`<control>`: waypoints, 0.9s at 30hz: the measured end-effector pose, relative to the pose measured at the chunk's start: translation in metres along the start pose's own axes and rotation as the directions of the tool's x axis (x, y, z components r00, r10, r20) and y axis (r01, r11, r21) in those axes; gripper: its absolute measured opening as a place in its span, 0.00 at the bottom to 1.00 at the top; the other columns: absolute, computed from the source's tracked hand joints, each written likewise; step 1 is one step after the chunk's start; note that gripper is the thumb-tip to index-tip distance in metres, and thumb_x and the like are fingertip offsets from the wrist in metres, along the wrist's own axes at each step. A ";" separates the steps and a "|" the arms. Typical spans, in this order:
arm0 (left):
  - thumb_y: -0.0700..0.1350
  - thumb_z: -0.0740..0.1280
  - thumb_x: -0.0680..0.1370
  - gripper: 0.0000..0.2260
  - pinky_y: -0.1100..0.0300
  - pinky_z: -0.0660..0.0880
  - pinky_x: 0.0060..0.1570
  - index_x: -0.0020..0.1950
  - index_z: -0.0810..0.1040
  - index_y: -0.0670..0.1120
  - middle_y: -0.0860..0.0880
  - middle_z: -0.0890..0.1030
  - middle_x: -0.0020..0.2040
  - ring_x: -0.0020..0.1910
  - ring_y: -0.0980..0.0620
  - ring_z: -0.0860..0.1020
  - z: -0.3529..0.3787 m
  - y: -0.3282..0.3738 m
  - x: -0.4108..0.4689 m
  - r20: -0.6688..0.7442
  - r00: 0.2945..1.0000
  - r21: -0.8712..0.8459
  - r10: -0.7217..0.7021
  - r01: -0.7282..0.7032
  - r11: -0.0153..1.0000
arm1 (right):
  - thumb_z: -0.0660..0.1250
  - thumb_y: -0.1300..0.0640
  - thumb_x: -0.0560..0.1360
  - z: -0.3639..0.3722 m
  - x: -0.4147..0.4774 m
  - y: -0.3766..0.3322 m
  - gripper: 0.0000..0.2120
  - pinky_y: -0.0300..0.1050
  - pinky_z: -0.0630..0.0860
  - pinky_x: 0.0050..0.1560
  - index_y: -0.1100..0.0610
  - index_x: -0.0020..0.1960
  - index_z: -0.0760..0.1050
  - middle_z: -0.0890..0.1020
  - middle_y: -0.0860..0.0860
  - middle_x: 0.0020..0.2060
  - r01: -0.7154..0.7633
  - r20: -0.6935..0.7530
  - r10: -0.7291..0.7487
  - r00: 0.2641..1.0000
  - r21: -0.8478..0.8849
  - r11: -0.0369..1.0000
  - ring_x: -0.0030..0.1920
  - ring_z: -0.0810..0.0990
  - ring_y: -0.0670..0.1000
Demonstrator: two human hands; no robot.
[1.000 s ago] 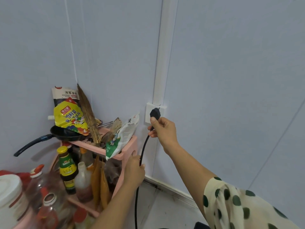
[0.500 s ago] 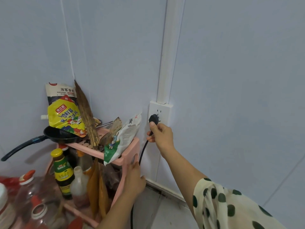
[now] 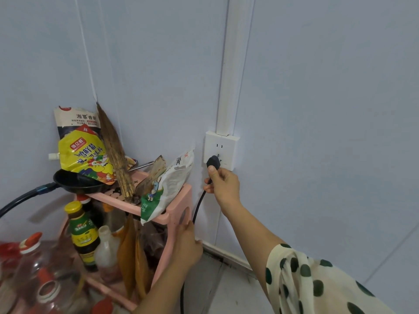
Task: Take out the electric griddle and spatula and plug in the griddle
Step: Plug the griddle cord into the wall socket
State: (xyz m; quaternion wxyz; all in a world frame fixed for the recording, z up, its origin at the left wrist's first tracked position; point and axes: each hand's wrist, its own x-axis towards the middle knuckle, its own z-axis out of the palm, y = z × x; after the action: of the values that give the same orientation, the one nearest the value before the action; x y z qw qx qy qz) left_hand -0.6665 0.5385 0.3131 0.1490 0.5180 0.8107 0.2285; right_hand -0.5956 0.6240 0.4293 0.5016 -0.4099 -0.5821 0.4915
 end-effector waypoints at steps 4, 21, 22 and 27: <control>0.45 0.61 0.80 0.30 0.57 0.60 0.73 0.78 0.51 0.42 0.45 0.60 0.76 0.74 0.48 0.62 -0.002 0.001 0.000 -0.011 1.000 0.025 -0.010 0.010 1.000 | 0.67 0.48 0.76 0.003 -0.001 0.000 0.16 0.47 0.82 0.38 0.61 0.40 0.77 0.81 0.55 0.32 -0.040 -0.052 0.042 0.998 0.041 0.998 0.29 0.80 0.52; 0.38 0.61 0.78 0.33 0.54 0.60 0.74 0.79 0.47 0.45 0.43 0.58 0.77 0.75 0.44 0.61 -0.004 -0.004 -0.007 -0.027 0.996 -0.198 0.079 -0.083 0.977 | 0.67 0.45 0.76 0.014 -0.005 -0.005 0.26 0.51 0.82 0.34 0.70 0.38 0.78 0.81 0.56 0.28 -0.029 -0.171 0.036 0.985 0.039 0.999 0.22 0.78 0.49; 0.36 0.62 0.77 0.34 0.52 0.62 0.73 0.79 0.49 0.45 0.42 0.57 0.77 0.75 0.43 0.61 -0.004 -0.005 -0.008 -0.036 0.995 -0.279 0.093 -0.100 0.955 | 0.67 0.45 0.76 0.015 -0.004 -0.005 0.25 0.50 0.82 0.33 0.68 0.36 0.77 0.80 0.56 0.28 -0.021 -0.166 0.029 0.986 0.047 0.999 0.22 0.78 0.49; 0.34 0.62 0.76 0.35 0.51 0.63 0.72 0.79 0.50 0.47 0.43 0.56 0.78 0.75 0.42 0.60 -0.005 -0.008 -0.010 -0.067 0.992 -0.344 0.110 -0.126 0.930 | 0.68 0.46 0.75 0.011 -0.001 -0.001 0.21 0.46 0.81 0.30 0.61 0.33 0.76 0.81 0.56 0.28 0.007 -0.141 -0.002 0.990 0.038 0.999 0.23 0.79 0.50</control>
State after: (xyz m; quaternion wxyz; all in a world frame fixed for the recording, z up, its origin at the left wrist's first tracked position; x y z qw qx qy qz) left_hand -0.6710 0.5257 0.3128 0.2054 0.5258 0.7282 0.3886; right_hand -0.6066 0.6210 0.4298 0.5502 -0.4326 -0.5367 0.4713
